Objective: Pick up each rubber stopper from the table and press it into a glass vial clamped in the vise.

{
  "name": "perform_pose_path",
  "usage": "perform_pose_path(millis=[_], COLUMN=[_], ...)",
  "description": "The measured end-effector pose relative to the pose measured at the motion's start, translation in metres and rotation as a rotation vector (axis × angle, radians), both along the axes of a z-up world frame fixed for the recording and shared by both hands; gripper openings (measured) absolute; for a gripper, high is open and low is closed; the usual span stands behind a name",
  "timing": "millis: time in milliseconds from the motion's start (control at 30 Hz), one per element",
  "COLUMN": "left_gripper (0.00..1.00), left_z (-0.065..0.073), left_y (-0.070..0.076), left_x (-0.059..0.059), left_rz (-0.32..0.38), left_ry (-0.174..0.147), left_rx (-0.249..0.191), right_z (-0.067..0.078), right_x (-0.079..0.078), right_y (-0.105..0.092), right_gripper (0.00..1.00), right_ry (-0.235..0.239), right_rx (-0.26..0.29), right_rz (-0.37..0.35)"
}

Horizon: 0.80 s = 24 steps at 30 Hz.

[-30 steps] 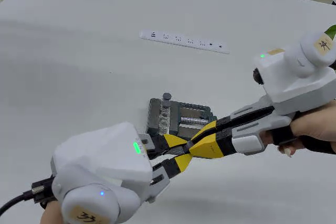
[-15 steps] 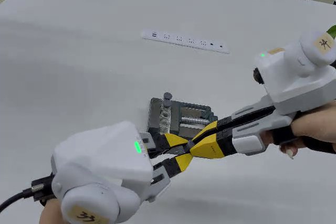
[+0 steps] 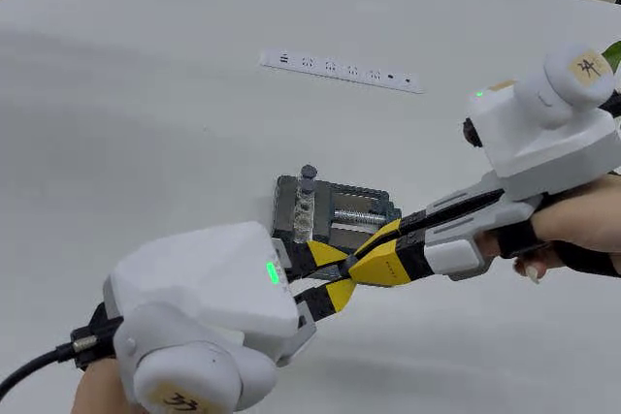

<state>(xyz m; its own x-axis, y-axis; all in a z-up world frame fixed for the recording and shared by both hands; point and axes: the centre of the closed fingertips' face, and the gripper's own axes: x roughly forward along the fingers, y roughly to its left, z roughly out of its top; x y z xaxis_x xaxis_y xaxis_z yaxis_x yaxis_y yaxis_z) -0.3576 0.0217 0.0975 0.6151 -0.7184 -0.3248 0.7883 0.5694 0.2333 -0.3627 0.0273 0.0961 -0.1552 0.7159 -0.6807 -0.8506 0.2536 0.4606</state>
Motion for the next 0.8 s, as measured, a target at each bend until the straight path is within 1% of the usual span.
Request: perform_pose_path(millis=[200,300,367,433,467,500,567,633,700,733,767,800], left_gripper=[0.05,0.05,0.06,0.07,0.09,0.14,0.20,0.24,0.30,0.35,0.41,0.49], left_z=[-0.002,-0.004,-0.004,-0.005,-0.006,-0.008,-0.013,-0.016,-0.021,-0.025,-0.028,-0.031], left_y=[0.002,0.002,0.003,0.003,0.004,0.005,0.009,0.014,0.018,0.023,0.026,0.031], left_x=[-0.001,-0.001,0.000,0.000,0.002,0.003,0.005,0.007,0.008,0.010,0.011,0.013], left_rz=[0.008,0.011,0.013,0.014,0.027,0.038,0.069,0.087,0.104,0.141,0.151,0.170], left_ry=[0.021,0.038,0.038,0.048,0.063,0.069,0.108,0.131,0.165,0.199,0.204,0.219], left_rx=[-0.015,-0.028,-0.031,-0.041,-0.048,-0.047,-0.072,-0.091,-0.107,-0.117,-0.112,-0.111], right_z=[-0.002,-0.003,-0.003,-0.004,-0.004,-0.004,-0.005,-0.006,-0.008,-0.008,-0.008,-0.009], right_x=[-0.002,-0.003,-0.002,-0.002,-0.001,-0.001,0.001,0.003,0.003,0.004,0.004,0.004], right_y=[0.002,0.002,0.002,0.002,0.003,0.003,0.001,0.000,-0.002,-0.003,-0.004,-0.005], right_gripper=[0.05,0.05,0.05,0.05,0.05,0.05,0.05,0.05,0.05,0.05,0.05,0.05], right_ry=[-0.017,-0.029,-0.035,-0.041,-0.053,-0.054,-0.063,-0.080,-0.090,-0.092,-0.095,-0.103], right_rx=[-0.002,-0.005,-0.007,-0.011,-0.011,-0.014,-0.022,-0.032,-0.044,-0.046,-0.049,-0.055], right_rz=[0.014,0.023,0.024,0.030,0.031,0.033,0.039,0.043,0.052,0.052,0.055,0.062])
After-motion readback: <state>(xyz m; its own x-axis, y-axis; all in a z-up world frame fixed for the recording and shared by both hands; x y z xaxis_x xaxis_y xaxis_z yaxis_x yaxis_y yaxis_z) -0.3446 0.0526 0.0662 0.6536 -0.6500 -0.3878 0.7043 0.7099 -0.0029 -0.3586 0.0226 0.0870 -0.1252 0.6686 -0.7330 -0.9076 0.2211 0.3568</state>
